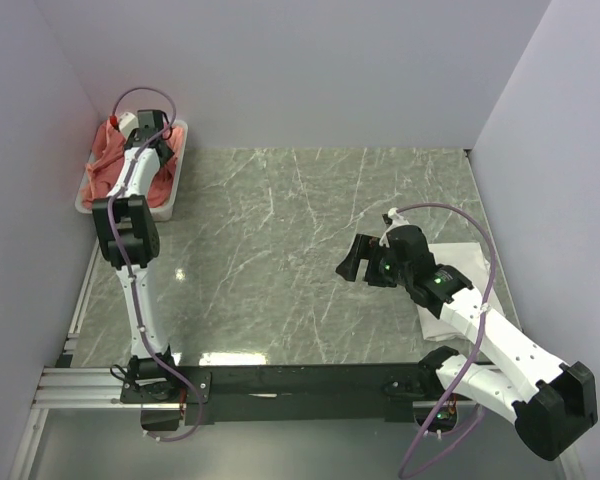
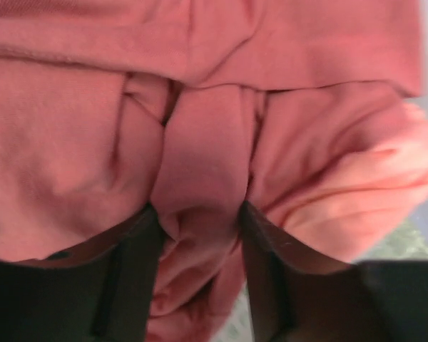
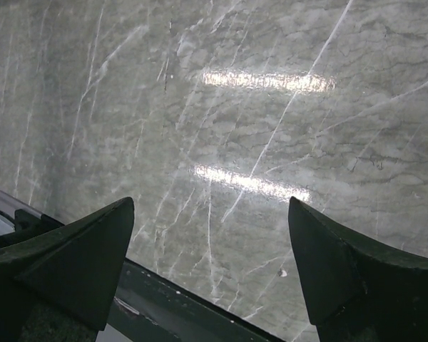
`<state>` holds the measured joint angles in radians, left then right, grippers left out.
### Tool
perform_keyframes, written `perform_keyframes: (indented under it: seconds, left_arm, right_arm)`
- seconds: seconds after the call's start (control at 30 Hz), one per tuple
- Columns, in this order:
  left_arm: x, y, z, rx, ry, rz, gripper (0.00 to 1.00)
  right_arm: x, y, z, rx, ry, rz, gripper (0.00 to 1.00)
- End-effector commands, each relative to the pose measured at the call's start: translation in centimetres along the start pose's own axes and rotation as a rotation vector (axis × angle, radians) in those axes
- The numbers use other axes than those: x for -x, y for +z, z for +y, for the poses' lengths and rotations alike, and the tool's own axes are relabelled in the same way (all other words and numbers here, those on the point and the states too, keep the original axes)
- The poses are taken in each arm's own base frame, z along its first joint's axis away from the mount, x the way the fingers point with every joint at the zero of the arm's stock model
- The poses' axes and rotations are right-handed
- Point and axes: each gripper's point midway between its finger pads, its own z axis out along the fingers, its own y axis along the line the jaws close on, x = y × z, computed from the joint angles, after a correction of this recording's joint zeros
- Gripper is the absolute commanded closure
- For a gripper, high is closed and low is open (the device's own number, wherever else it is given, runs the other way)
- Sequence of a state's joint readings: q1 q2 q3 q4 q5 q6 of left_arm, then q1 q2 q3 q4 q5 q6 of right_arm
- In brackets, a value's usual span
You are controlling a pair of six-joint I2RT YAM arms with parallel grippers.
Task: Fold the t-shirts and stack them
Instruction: Grab the tshirt from the pile
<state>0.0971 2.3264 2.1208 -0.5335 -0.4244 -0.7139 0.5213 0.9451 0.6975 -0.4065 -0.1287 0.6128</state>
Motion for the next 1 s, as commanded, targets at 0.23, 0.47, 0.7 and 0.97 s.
perform_keyframes:
  seconds: [0.23,0.47,0.7,0.97]
  left_arm:
    - [7.0,-4.6,-1.7,-0.115,-0.042,-0.122,0.91]
    - [13.6,-12.6,-2.9,-0.234,-0.083,-0.254,1.00]
    - [19.0,-21.0,-3.5,-0.375,-0.127,-0.376,1.00]
    - [21.9,-32.6,-6.3,-0.659,-0.116,-0.455,0.99]
  right_arm:
    - [-0.1,0.1,0.6,0.023,-0.030,0.015,0.06]
    - [0.0,0.5,1.2,0.046,-0.041,0.032,0.06]
    - [0.5,0.9,1.2,0.028,-0.066,0.045,0.07]
    - [2.4,0.5,1.5,0.011,-0.080,-0.020,0.07]
